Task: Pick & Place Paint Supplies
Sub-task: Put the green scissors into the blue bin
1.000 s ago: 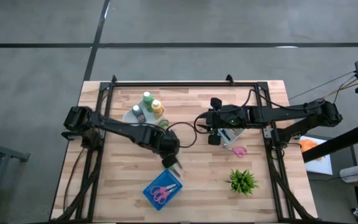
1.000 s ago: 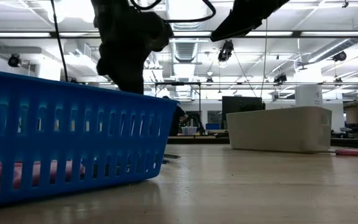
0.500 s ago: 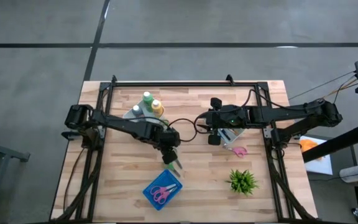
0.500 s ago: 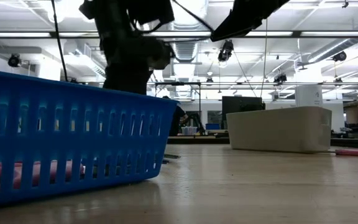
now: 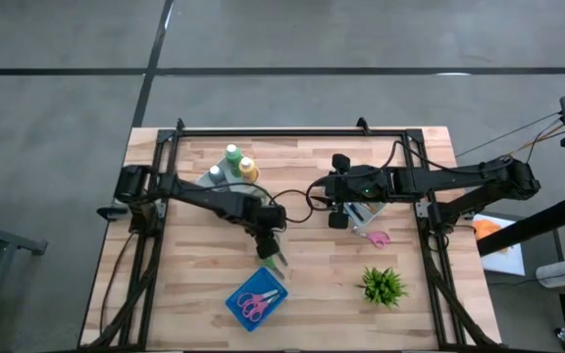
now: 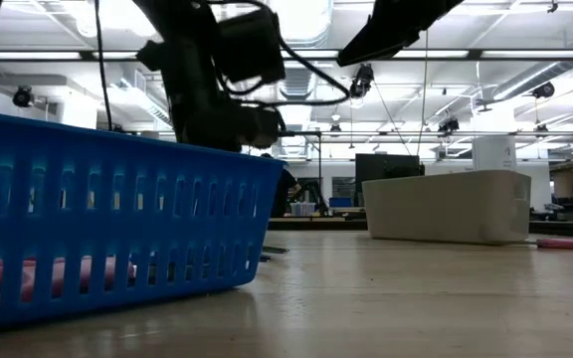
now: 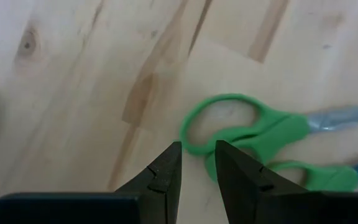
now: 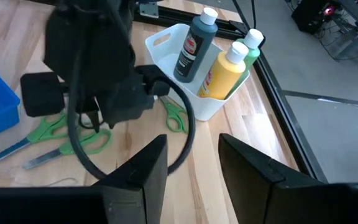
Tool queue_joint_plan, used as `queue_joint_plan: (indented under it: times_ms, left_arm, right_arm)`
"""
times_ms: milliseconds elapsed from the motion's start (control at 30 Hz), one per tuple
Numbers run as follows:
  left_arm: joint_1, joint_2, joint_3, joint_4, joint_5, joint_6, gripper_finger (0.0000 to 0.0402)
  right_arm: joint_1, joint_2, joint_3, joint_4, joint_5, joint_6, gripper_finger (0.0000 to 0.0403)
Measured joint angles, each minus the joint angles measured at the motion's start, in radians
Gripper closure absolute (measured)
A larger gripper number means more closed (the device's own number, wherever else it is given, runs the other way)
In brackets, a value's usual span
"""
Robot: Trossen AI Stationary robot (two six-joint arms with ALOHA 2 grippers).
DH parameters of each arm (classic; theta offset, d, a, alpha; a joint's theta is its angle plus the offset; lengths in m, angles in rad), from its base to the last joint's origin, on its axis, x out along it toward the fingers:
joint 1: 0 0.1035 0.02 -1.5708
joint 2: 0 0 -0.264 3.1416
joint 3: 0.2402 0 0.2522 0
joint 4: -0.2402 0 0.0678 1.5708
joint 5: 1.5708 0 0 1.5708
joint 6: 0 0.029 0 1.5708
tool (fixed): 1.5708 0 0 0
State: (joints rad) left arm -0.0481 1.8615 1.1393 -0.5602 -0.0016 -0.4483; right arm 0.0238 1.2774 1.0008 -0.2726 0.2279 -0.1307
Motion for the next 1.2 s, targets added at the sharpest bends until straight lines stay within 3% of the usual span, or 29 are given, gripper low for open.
queue_joint_plan:
  times_ms: [867, 1200]
  left_arm:
    - [0.031, 0.067, 0.004, 0.037, 0.018, 0.033, 0.0305]
    - [0.032, 0.067, 0.003, 0.029, 0.017, 0.029, 0.0389]
  right_arm:
    - [0.000, 0.000, 0.000, 0.000, 0.000, 0.000, 0.0260]
    - [0.000, 0.000, 0.000, 0.000, 0.000, 0.000, 0.0260]
